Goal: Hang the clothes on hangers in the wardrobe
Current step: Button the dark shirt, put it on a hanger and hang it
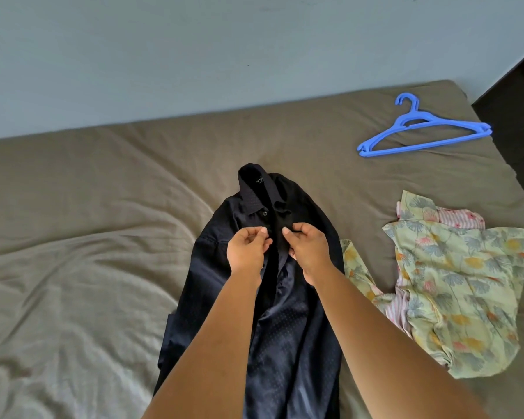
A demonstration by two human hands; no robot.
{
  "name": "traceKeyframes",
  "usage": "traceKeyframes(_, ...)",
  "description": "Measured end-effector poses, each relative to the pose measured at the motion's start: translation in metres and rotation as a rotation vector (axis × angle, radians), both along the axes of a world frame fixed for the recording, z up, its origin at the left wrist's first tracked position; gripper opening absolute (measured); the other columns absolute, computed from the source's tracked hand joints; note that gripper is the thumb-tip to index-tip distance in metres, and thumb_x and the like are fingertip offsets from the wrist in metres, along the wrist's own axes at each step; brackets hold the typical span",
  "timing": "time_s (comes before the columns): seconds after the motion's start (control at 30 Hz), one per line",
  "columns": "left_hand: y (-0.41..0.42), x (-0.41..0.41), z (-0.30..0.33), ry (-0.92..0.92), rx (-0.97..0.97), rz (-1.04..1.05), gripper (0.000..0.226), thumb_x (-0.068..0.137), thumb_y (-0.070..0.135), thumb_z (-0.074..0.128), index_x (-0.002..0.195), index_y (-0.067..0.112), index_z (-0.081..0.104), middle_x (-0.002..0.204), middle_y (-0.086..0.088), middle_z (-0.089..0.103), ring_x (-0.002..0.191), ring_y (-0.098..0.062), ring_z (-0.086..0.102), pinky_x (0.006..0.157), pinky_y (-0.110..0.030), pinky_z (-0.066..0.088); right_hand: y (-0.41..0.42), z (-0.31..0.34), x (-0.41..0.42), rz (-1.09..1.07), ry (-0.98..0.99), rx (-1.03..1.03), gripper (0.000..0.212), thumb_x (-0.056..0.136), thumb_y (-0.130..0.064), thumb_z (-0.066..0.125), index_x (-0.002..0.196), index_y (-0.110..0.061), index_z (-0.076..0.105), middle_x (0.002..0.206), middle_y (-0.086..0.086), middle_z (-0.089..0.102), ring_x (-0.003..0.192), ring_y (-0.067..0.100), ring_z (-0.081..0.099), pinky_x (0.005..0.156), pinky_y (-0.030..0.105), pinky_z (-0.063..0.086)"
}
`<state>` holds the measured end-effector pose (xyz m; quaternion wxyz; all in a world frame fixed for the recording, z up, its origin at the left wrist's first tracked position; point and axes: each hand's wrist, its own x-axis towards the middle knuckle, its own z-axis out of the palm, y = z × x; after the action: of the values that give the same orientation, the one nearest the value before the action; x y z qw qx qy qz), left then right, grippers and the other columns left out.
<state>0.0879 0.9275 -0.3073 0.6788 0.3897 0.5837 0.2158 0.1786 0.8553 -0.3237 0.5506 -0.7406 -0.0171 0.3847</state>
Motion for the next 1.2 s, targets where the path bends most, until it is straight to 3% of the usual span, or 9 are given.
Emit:
traceKeyframes(0.13, -0.001, 0.003, 0.002, -0.019, -0.045, 0.021, 0.007, 0.092, 0.005, 0.063, 0.089, 0.009, 0.067, 0.086, -0.006, 0.070, 0.078, -0.011, 0.069, 0.070, -0.018, 0.055, 0.001, 0.002, -0.007, 0.142, -0.335, -0.064, 0.018, 0.080, -0.017, 0.077, 0.096, -0.008, 0.071, 0.086, 0.004, 0.072, 0.080, 0.012, 0.068, 0.078, 0.022, 0.054)
traceKeyframes(0.3, -0.005, 0.002, 0.004, 0.060, 0.045, -0.082, 0.005, 0.091, 0.010, 0.065, 0.091, 0.013, 0.070, 0.086, -0.005, 0.071, 0.078, -0.011, 0.066, 0.075, -0.022, 0.056, 0.006, 0.006, -0.014, 0.157, -0.459, -0.127, 0.021, 0.085, -0.017, 0.072, 0.104, -0.007, 0.073, 0.091, 0.004, 0.073, 0.077, 0.006, 0.064, 0.070, 0.005, 0.046)
traceKeyframes(0.4, -0.004, 0.000, 0.002, 0.091, 0.059, -0.089, 0.004, 0.091, 0.013, 0.066, 0.092, 0.014, 0.070, 0.086, -0.003, 0.071, 0.078, -0.012, 0.066, 0.076, -0.024, 0.057, 0.008, 0.004, -0.018, 0.151, -0.424, -0.146, 0.024, 0.086, -0.018, 0.071, 0.108, -0.008, 0.072, 0.090, 0.003, 0.072, 0.076, 0.004, 0.063, 0.068, 0.003, 0.045)
traceKeyframes(0.67, 0.003, 0.008, 0.001, 0.241, 0.221, -0.190, 0.008, 0.092, 0.019, 0.065, 0.084, 0.021, 0.067, 0.084, 0.002, 0.070, 0.079, -0.012, 0.067, 0.073, -0.027, 0.057, 0.013, -0.004, -0.024, 0.012, -0.256, -0.058, 0.014, 0.085, -0.016, 0.072, 0.098, -0.011, 0.072, 0.081, 0.004, 0.073, 0.073, 0.012, 0.068, 0.077, 0.037, 0.060)
traceKeyframes(0.83, 0.011, 0.008, 0.000, 0.290, 0.215, -0.241, 0.005, 0.090, 0.019, 0.067, 0.087, 0.018, 0.070, 0.079, 0.006, 0.069, 0.074, -0.008, 0.065, 0.065, -0.021, 0.052, 0.010, -0.008, -0.021, 0.057, -0.169, 0.021, 0.015, 0.092, -0.010, 0.062, 0.103, -0.008, 0.071, 0.082, 0.004, 0.071, 0.075, 0.012, 0.068, 0.078, 0.032, 0.057)
traceKeyframes(0.97, 0.019, 0.007, -0.001, 0.292, 0.185, -0.327, 0.006, 0.089, 0.018, 0.067, 0.085, 0.017, 0.072, 0.079, 0.003, 0.071, 0.076, -0.011, 0.066, 0.069, -0.025, 0.054, 0.010, -0.002, -0.015, 0.028, 0.026, 0.120, 0.013, 0.090, 0.002, 0.061, 0.100, -0.001, 0.069, 0.087, 0.015, 0.072, 0.081, 0.022, 0.071, 0.075, 0.028, 0.059)
traceKeyframes(1.1, 0.018, 0.009, 0.004, 0.238, 0.197, -0.324, 0.023, 0.088, 0.025, 0.068, 0.067, 0.017, 0.066, 0.057, 0.006, 0.061, 0.053, -0.008, 0.055, 0.054, -0.024, 0.048, 0.013, 0.002, -0.007, 0.051, -0.061, 0.087, 0.003, 0.082, -0.007, 0.074, 0.083, -0.007, 0.071, 0.078, 0.015, 0.073, 0.073, 0.026, 0.071, 0.071, 0.033, 0.060)
traceKeyframes(1.2, 0.020, 0.011, 0.003, 0.339, 0.318, -0.397, 0.022, 0.085, 0.032, 0.071, 0.071, 0.016, 0.069, 0.060, 0.007, 0.064, 0.057, -0.005, 0.059, 0.057, -0.021, 0.048, 0.015, 0.002, -0.005, 0.112, -0.102, 0.066, 0.006, 0.082, -0.010, 0.074, 0.081, -0.006, 0.071, 0.075, 0.013, 0.072, 0.072, 0.028, 0.071, 0.070, 0.034, 0.060)
